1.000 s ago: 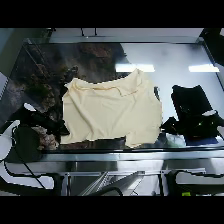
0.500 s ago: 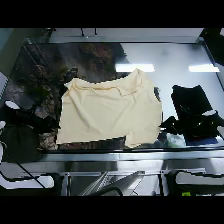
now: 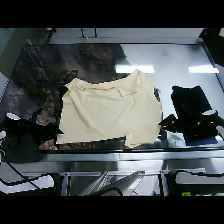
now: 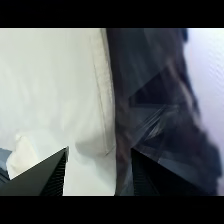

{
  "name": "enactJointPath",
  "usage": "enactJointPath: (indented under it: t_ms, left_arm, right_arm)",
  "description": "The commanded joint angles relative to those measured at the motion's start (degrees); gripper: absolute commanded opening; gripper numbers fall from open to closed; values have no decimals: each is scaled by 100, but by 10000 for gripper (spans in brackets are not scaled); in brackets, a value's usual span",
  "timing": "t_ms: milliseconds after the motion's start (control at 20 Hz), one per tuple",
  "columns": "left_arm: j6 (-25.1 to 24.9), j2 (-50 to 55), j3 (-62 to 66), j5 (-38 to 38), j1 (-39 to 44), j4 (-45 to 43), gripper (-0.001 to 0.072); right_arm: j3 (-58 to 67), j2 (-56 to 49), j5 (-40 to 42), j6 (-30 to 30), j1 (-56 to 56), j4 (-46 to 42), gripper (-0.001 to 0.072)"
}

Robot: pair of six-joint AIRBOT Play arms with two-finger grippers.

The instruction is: Fold the shirts.

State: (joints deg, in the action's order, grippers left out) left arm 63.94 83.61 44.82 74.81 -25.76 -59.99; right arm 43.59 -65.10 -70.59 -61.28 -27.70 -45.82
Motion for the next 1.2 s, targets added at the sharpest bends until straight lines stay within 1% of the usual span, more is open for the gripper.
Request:
enactJointPath:
  t_ms: [0,100,150,350,550,650,700,750,800,850,900,1000,1050,1150]
  left_arm:
    - [-111,9,-195,-664,400,267,497]
    - [-111,9,-195,-734,595,297,138]
    - [-111,9,-192,-732,649,295,17]
    - [-103,9,-192,-732,643,302,14]
    - [-98,9,-192,-732,643,308,14]
    - [-94,9,-192,-728,643,308,14]
    - [-92,7,-192,-708,645,317,14]
    - [-90,9,-166,-651,645,326,14]
    - [-90,7,-63,-501,645,323,14]
    - [-92,7,142,-216,645,328,13]
    - [-90,-15,393,107,645,402,13]
    - [-114,-247,981,680,645,938,13]
    - [-258,-457,1316,911,645,1443,14]
    - [-638,-979,2061,1248,643,2859,13]
  right_arm:
    - [-4,-4,13,46,-2,-7,483]
    - [-4,-4,-15,46,-2,-52,483]
    - [-4,-7,-17,46,-2,-74,483]
    - [-4,-101,-15,50,2,-4,483]
    - [-4,-376,-13,317,9,660,478]
    - [-4,-562,-96,579,50,1056,306]
    - [-4,-643,-155,669,116,1228,294]
    - [-2,-675,-232,798,210,1397,254]
    - [15,-662,-376,994,313,1622,44]
    - [70,-599,-531,1113,376,1847,18]
    - [175,-444,-721,1172,387,2090,18]
    - [568,101,-1019,1204,313,2570,17]
    - [866,481,-1095,1207,249,2881,17]
    - [1537,1263,-1082,1204,103,3663,17]
